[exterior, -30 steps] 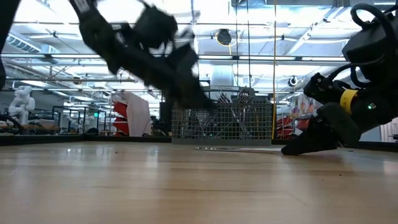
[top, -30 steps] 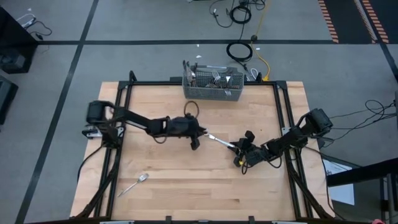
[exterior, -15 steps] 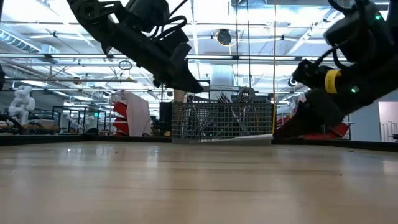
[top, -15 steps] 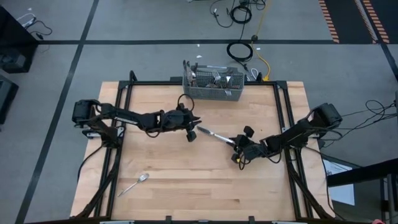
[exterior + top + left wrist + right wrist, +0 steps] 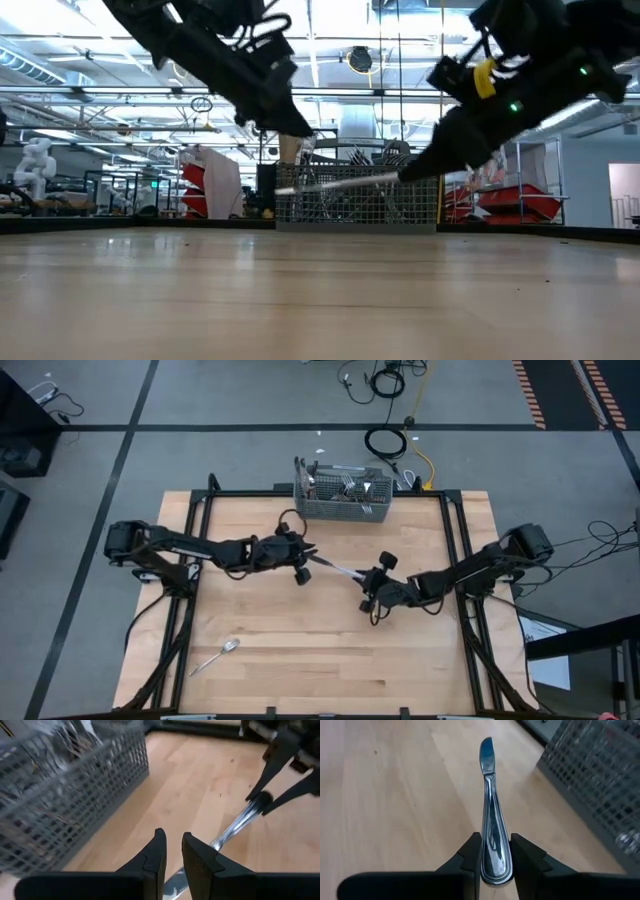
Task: Sort silverware
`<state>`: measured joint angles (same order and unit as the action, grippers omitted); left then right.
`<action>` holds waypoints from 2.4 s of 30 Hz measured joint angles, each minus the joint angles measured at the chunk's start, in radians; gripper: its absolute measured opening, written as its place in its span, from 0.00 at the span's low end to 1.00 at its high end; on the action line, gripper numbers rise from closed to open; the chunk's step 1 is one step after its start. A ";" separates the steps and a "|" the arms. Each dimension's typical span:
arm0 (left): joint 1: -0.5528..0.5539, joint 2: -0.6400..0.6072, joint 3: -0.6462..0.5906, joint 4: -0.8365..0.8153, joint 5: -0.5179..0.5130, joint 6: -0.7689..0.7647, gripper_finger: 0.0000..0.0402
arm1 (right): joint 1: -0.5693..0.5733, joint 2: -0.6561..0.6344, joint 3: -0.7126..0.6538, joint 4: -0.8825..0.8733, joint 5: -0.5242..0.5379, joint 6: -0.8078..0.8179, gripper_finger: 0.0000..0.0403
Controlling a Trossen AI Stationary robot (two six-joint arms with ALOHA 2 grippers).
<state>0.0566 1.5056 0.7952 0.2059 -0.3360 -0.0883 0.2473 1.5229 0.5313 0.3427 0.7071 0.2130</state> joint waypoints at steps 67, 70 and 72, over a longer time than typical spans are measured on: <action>0.288 0.199 0.988 -0.856 0.477 0.618 0.58 | -0.352 -0.366 0.318 -0.364 -0.136 -0.728 0.15; 0.299 0.221 1.002 -0.850 0.535 0.617 0.58 | -0.352 -0.366 0.318 -0.364 -0.138 -0.738 0.15; 0.303 0.235 1.002 -0.854 0.568 0.620 0.58 | -0.352 -0.366 0.318 -0.364 -0.138 -0.749 0.15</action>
<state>0.3593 1.7407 1.7969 -0.6482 0.2319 0.5315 -0.1051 1.1564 0.8494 -0.0213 0.5696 -0.5358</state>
